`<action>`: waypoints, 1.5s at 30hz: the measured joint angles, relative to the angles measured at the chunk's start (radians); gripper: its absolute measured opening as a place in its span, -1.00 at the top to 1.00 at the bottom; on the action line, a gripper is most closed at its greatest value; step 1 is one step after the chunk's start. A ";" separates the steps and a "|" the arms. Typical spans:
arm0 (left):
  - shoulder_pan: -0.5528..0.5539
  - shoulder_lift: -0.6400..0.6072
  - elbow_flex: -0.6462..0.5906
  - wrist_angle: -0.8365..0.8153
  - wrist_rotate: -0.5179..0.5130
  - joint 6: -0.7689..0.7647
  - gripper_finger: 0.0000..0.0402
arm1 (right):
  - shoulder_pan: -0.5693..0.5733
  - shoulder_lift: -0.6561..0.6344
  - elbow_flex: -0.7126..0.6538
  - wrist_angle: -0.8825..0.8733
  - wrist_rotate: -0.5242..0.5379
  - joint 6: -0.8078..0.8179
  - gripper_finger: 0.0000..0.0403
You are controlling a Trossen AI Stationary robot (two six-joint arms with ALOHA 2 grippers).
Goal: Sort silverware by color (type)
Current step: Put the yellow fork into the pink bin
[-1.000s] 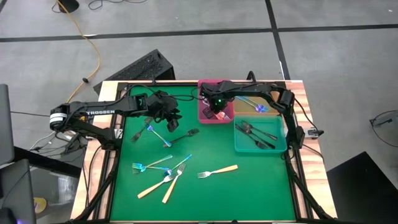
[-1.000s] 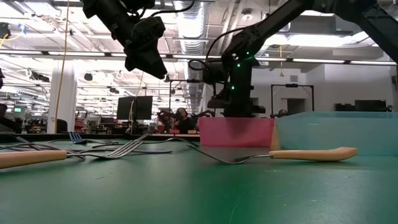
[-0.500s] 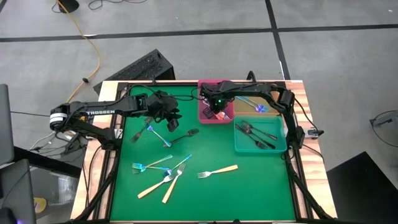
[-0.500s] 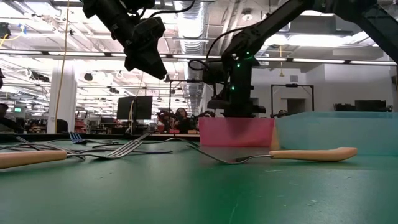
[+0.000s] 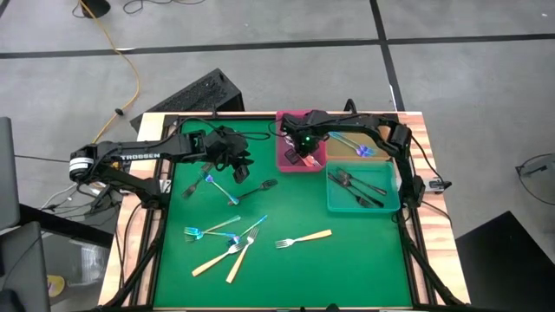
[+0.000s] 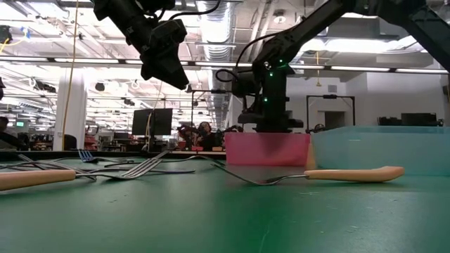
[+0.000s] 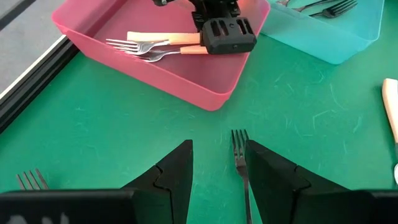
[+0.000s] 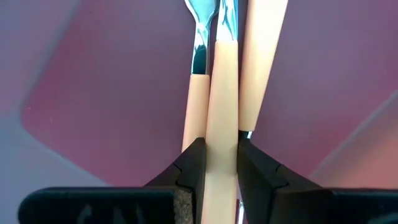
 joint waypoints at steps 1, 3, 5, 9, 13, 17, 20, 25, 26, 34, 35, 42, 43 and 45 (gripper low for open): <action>0.000 0.000 0.000 0.000 0.000 0.000 0.36 | 0.000 -0.006 -0.001 -0.001 0.000 -0.001 0.51; 0.000 0.000 0.000 0.000 0.000 0.000 0.36 | 0.001 -0.013 -0.003 0.004 0.003 -0.001 0.51; 0.000 0.000 0.000 0.000 -0.004 0.000 0.36 | 0.002 -0.029 -0.004 0.008 0.005 -0.001 0.51; 0.000 0.000 0.000 0.001 -0.008 0.000 0.36 | 0.006 -0.067 -0.002 0.012 0.005 0.026 0.51; 0.000 0.000 0.000 0.003 -0.008 0.000 0.36 | 0.022 -0.069 -0.003 0.015 0.002 0.031 0.51; 0.000 0.000 0.000 0.003 -0.008 -0.001 0.36 | 0.041 -0.065 -0.003 0.027 -0.014 0.035 0.51; 0.000 0.000 0.000 0.003 -0.007 -0.007 0.36 | 0.054 -0.061 -0.003 0.051 -0.019 0.046 0.51; 0.000 0.000 0.000 0.003 -0.007 -0.013 0.36 | 0.060 -0.061 -0.002 0.083 -0.021 0.053 0.51; 0.000 0.000 0.000 0.003 -0.008 -0.013 0.36 | 0.060 -0.061 -0.002 0.085 -0.021 0.053 0.51; 0.000 0.000 0.000 0.003 -0.008 -0.013 0.36 | 0.057 -0.062 -0.003 0.098 -0.021 0.052 0.51; 0.000 0.000 0.000 0.003 -0.007 -0.013 0.36 | 0.057 -0.062 -0.009 0.106 -0.020 0.052 0.51; 0.000 0.000 0.000 0.003 -0.007 -0.013 0.36 | 0.050 -0.063 -0.091 0.127 -0.020 0.060 0.51; 0.000 0.000 0.000 0.003 -0.007 -0.012 0.36 | 0.047 -0.064 -0.097 0.129 -0.020 0.060 0.51; 0.000 0.000 0.000 0.003 -0.007 -0.012 0.36 | 0.040 -0.065 -0.101 0.121 -0.021 0.060 0.51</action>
